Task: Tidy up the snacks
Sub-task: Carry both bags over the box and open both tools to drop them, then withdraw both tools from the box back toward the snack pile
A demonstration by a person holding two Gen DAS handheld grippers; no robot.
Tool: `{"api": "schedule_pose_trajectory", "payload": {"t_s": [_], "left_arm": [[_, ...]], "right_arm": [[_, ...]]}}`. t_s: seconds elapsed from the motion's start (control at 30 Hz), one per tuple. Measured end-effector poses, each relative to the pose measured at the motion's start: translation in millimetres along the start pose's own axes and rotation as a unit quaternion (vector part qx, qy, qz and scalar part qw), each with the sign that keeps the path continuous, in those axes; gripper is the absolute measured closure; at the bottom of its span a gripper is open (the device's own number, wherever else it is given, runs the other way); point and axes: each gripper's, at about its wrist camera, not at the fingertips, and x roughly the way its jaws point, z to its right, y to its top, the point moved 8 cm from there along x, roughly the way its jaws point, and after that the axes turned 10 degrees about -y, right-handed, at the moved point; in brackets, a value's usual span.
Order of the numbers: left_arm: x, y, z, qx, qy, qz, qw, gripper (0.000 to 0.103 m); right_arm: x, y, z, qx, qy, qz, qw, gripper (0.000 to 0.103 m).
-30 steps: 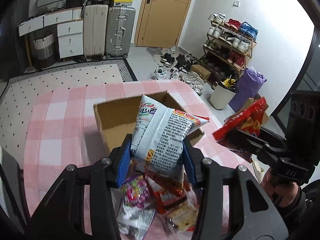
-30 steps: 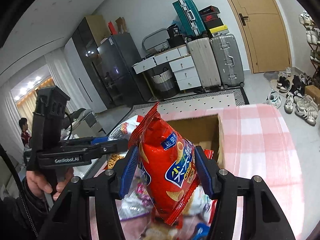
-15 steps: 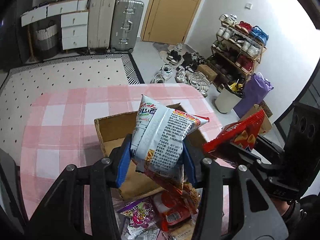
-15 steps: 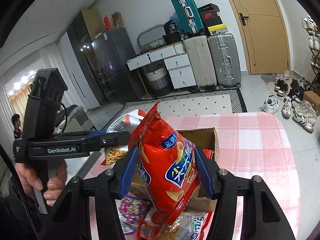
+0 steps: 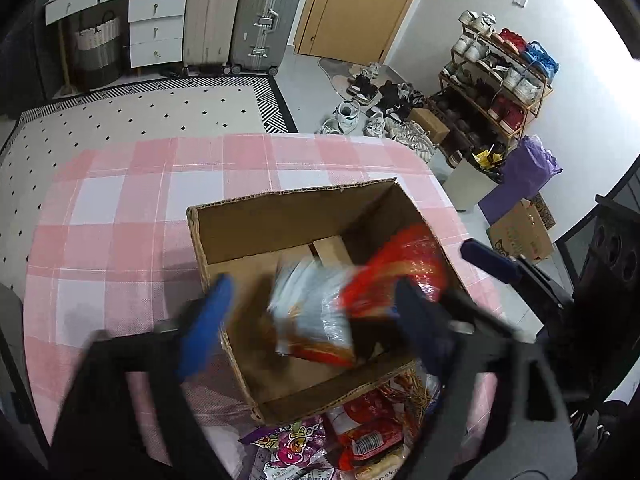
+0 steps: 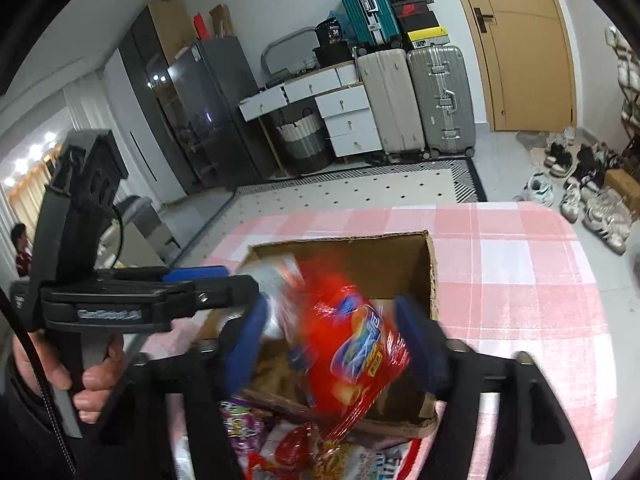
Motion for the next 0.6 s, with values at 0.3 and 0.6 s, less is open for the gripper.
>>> {"api": "schedule_pose_trajectory", "payload": {"t_s": [0.3, 0.6], "left_arm": [[-34, -22, 4, 0.008, 0.027, 0.045, 0.9986, 0.019], [-98, -64, 25, 0.047, 0.102, 0.099, 0.9887, 0.017]], "right_arm": [[-41, -2, 15, 0.024, 0.002, 0.038, 0.999, 0.011], [-120, -25, 16, 0.035, 0.000, 0.078, 0.996, 0.007]]}}
